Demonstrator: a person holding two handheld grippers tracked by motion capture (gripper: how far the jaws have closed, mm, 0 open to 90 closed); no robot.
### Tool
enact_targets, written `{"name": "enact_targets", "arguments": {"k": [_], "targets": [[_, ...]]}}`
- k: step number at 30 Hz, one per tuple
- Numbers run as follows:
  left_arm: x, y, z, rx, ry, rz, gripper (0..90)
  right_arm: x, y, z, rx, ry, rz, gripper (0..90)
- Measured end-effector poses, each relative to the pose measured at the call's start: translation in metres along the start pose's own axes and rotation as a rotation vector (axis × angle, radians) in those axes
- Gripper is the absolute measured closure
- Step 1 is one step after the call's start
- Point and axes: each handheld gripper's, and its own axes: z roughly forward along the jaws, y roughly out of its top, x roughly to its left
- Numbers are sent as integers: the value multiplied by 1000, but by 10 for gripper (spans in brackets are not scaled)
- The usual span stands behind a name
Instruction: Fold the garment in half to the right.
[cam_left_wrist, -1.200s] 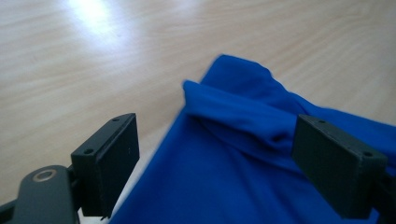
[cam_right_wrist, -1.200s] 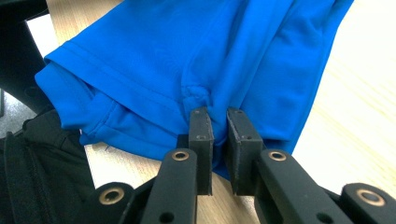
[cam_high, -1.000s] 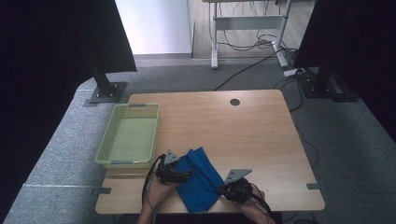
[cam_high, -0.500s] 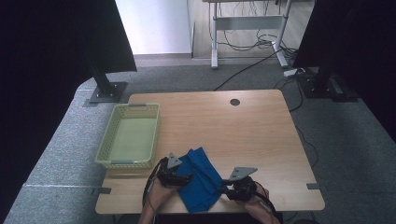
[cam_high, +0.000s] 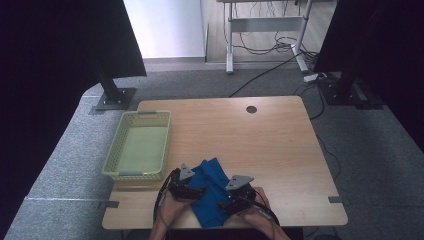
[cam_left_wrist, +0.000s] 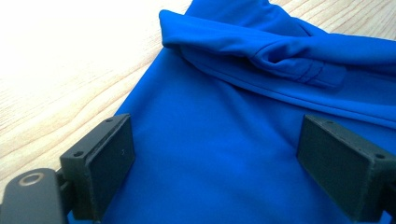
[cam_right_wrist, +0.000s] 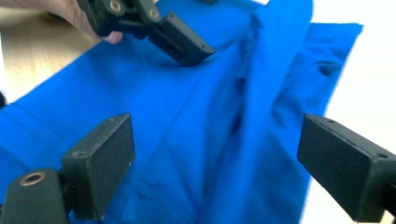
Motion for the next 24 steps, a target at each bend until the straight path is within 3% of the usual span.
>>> {"name": "enact_targets", "arguments": {"k": [4, 6, 9, 24], "targets": [[0, 0, 0, 1, -1, 0, 110, 6, -2, 12, 38, -57, -26, 99], [0, 0, 0, 1, -1, -1, 110, 4, -4, 12, 30, -71, -11, 102], [0, 0, 0, 3, -1, 1, 111, -3, -7, 6, 30, -119, 2, 110], [0, 0, 0, 0, 0, -3, 111, -40, -30, -33, -1, -173, 104, 125]]}}
